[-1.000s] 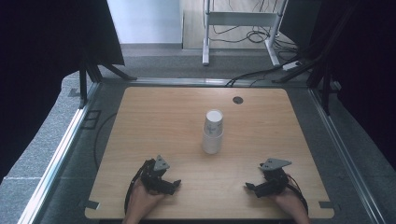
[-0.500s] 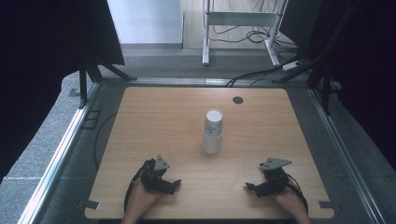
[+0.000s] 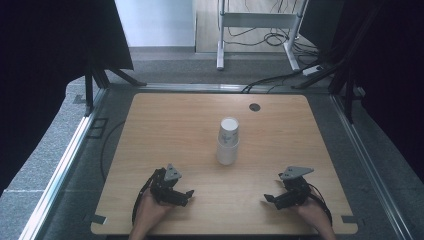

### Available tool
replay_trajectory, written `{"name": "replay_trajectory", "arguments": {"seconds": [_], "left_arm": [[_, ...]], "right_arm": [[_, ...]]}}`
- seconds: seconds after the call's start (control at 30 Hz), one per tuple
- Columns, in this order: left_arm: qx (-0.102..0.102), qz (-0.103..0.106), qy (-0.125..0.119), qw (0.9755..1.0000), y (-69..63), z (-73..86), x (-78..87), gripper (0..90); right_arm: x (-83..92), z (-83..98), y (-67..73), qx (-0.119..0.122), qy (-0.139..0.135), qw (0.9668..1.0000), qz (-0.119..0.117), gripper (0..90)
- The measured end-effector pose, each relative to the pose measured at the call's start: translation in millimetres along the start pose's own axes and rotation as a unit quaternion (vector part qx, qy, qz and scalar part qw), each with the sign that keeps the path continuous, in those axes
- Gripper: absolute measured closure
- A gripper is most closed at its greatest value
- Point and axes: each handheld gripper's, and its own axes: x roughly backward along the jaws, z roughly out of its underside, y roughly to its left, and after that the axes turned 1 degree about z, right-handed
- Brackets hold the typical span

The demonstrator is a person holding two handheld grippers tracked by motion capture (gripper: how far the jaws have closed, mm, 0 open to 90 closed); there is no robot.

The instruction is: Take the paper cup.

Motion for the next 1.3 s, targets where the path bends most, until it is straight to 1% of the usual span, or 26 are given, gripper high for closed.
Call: {"name": "replay_trajectory", "arguments": {"seconds": [0.3, 0.47, 0.53, 0.67, 0.73, 1.3], "left_arm": [[-0.006, 0.001, -0.006, 1.0000, 0.6, -3.9, 1.6, 2.1], [-0.010, 0.004, -0.012, 0.9999, 0.7, -9.1, 3.2, 2.8], [-0.010, 0.006, -0.016, 0.9998, 0.9, -10.9, 3.7, 3.2], [-0.004, 0.016, -0.024, 0.9996, 1.4, -14.4, 3.2, 3.6], [-0.005, 0.017, -0.025, 0.9995, 1.4, -16.2, 2.6, 3.6], [-0.020, 0.022, -0.031, 0.9991, 3.3, -36.4, 1.5, 4.1]], "right_arm": [[3.2, -5.8, -2.2, 0.001, 0.010, 0.9999, -0.004, 1.5], [5.5, -10.3, -2.6, 0.003, 0.015, 0.9999, -0.003, 2.2], [6.8, -12.9, -2.8, 0.006, 0.017, 0.9998, -0.001, 2.3], [9.6, -18.2, -3.2, 0.010, 0.020, 0.9997, -0.004, 3.0], [10.3, -20.5, -3.5, 0.012, 0.023, 0.9997, -0.005, 3.2], [15.2, -38.3, -7.2, 0.018, 0.038, 0.9989, -0.019, 5.0]]}}
